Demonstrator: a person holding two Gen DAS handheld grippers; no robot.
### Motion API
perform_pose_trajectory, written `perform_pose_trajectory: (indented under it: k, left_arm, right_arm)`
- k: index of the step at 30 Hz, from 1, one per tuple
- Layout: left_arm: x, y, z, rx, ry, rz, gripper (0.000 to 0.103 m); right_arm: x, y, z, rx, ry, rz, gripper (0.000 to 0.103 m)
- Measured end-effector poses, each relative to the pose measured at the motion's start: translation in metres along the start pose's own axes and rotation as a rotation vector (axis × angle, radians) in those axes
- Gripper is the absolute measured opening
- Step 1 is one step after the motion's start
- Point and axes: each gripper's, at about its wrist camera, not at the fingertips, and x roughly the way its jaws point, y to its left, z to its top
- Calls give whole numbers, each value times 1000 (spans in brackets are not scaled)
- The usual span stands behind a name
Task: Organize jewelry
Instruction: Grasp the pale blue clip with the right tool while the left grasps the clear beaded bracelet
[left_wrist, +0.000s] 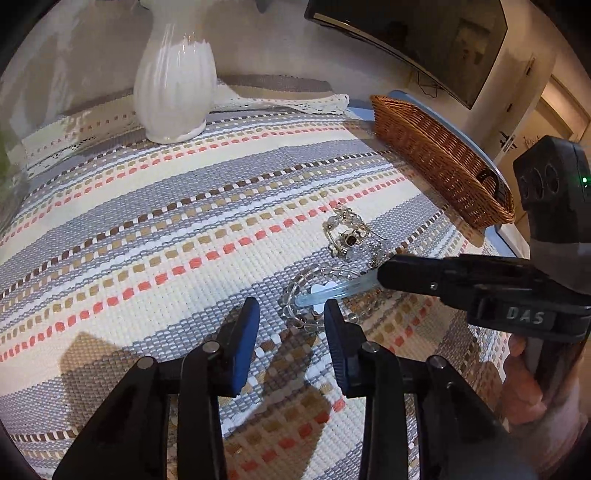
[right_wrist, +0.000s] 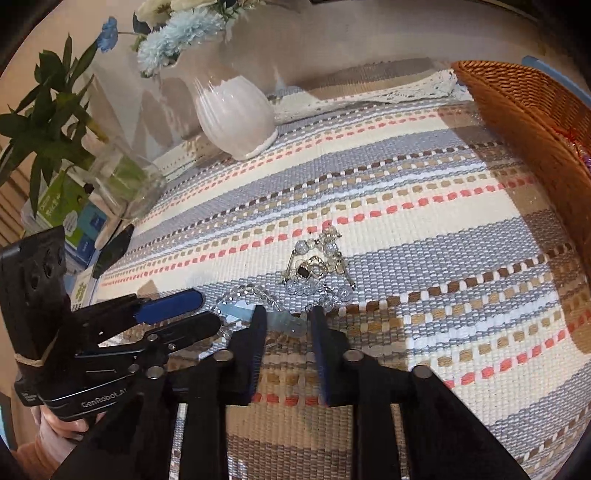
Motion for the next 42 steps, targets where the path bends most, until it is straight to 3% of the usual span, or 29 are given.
perform_pose_trajectory:
  k: [10, 12, 13, 14, 15, 17, 24, 26, 27, 28, 32, 42]
  left_arm:
    - [12, -4, 8, 8, 14, 10, 36]
    - [17, -9, 12, 21, 20, 43, 36]
    - [18, -11, 13, 31, 20, 58, 33]
    - [19, -15, 13, 45, 21, 77, 19]
    - [22, -19, 13, 65, 27, 98, 11]
    - [25, -25, 14, 92, 26, 139, 5]
    - [10, -27, 19, 90, -17, 128, 5]
    - [0, -24, 22, 81, -43, 123, 5]
    - [-4, -23, 22, 79, -52, 119, 5]
    - [-8, -22, 23, 79, -63, 118, 5]
    - [-17, -19, 23, 77, -82, 114, 5]
    - [-17, -6, 12, 53, -50, 87, 5]
  right_arm:
    - [-34, -13, -5, 49, -89, 16, 9]
    - [-46, -17, -8, 60, -109, 20, 8]
    - [-49, -19, -9, 63, -117, 21, 7]
    - [-54, -21, -11, 69, -127, 17, 7]
    - [-56, -23, -12, 73, -131, 12, 7]
    - [-61, -27, -14, 79, -135, -3, 7]
    - [-67, -42, -23, 100, -110, -66, 11]
    - [-68, -41, -30, 86, -88, -81, 21]
    - [-67, -39, -34, 88, -80, -85, 34]
    - [-66, -37, -39, 91, -75, -79, 39]
    - [-49, -23, -50, 89, -18, -47, 39]
    - [-12, -1, -23, 60, -46, -205, 38]
